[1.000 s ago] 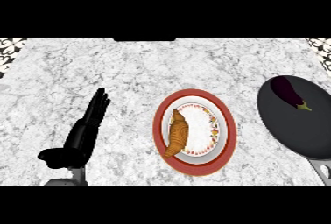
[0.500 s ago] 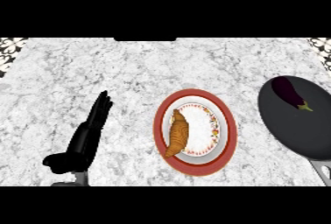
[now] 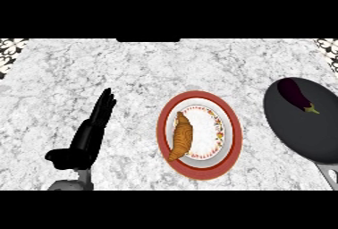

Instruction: Pick the eggplant from the plate and place it in the pan

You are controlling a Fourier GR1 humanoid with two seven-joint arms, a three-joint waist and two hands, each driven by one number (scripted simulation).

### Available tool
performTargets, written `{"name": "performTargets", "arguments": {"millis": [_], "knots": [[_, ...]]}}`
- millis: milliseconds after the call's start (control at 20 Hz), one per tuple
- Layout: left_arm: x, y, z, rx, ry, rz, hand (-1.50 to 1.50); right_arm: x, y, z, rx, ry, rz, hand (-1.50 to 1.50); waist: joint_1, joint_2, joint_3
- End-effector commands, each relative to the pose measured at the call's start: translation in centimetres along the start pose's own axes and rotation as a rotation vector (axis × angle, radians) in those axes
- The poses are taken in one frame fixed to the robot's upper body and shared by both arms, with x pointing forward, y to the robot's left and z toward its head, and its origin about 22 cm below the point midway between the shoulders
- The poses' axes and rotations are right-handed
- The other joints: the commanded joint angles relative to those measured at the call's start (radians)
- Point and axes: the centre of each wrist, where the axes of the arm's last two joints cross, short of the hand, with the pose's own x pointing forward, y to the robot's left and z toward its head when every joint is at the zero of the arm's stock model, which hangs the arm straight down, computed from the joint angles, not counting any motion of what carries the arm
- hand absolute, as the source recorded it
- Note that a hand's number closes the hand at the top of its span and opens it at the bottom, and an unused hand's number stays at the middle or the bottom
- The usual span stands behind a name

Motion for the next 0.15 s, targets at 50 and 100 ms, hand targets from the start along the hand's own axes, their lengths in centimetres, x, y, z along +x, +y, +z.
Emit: {"name": "performTargets", "arguments": {"millis": [50,100], "knots": [[0.0,0.4,-0.2,0.013,0.006,-0.001,0.0,0.2,1.0,0.4,-0.053,-0.027,0.065,-1.5,0.001,0.0,0.0],[0.8,-0.1,-1.9,-0.008,0.002,-0.005,0.0,-0.6,-0.5,0.1,-0.035,-0.053,0.096,-1.5,0.001,0.001,0.0]]}}
